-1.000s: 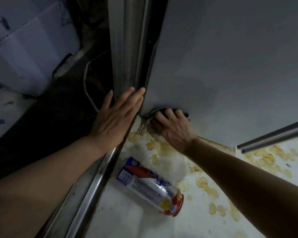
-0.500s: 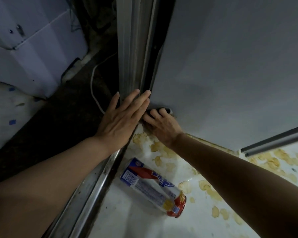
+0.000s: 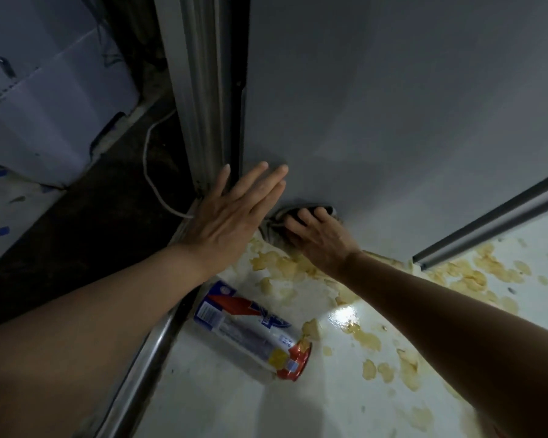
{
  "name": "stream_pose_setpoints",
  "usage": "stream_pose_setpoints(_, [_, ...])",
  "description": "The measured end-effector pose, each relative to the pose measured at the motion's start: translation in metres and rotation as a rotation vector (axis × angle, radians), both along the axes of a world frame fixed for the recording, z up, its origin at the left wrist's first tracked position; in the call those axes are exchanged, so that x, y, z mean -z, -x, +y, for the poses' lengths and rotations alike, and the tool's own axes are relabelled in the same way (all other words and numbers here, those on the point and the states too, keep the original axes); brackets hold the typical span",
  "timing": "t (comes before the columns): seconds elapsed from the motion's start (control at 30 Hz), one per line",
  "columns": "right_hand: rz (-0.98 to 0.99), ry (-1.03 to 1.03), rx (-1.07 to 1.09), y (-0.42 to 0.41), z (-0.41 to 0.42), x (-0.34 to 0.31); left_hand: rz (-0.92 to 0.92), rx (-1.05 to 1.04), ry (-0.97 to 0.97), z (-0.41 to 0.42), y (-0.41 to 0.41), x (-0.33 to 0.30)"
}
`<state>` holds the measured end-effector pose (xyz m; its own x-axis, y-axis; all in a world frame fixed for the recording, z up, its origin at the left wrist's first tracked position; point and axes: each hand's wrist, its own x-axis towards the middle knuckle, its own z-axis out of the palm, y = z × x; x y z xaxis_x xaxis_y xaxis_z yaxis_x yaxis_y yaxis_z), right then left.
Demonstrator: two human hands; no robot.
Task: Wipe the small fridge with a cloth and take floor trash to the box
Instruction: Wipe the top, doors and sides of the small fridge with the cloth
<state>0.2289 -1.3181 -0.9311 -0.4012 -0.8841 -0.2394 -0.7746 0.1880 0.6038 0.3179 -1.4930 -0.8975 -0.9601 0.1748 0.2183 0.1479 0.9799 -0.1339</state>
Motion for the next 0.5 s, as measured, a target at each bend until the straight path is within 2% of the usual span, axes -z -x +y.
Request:
stream_pose_setpoints(0.2, [0.064,-0.024,0.003,0.006,0.056,0.005,0.111,0.118,-0.003,0.031,0.017,0.001])
stream_pose_setpoints(0.3, [0.114,0.030,-0.012,0.010,0.082,0.003,0.046,0.047,0.047,0.037,0.018,0.006])
stream_pose_setpoints(0.4, [0.157,-0.054,0.010,0.010,0.109,0.007,-0.014,-0.029,0.107,0.039,0.017,0.011])
stream_pose_setpoints(0.5, [0.147,-0.018,0.064,0.010,0.137,0.004,-0.024,-0.057,0.130,0.044,0.016,0.011])
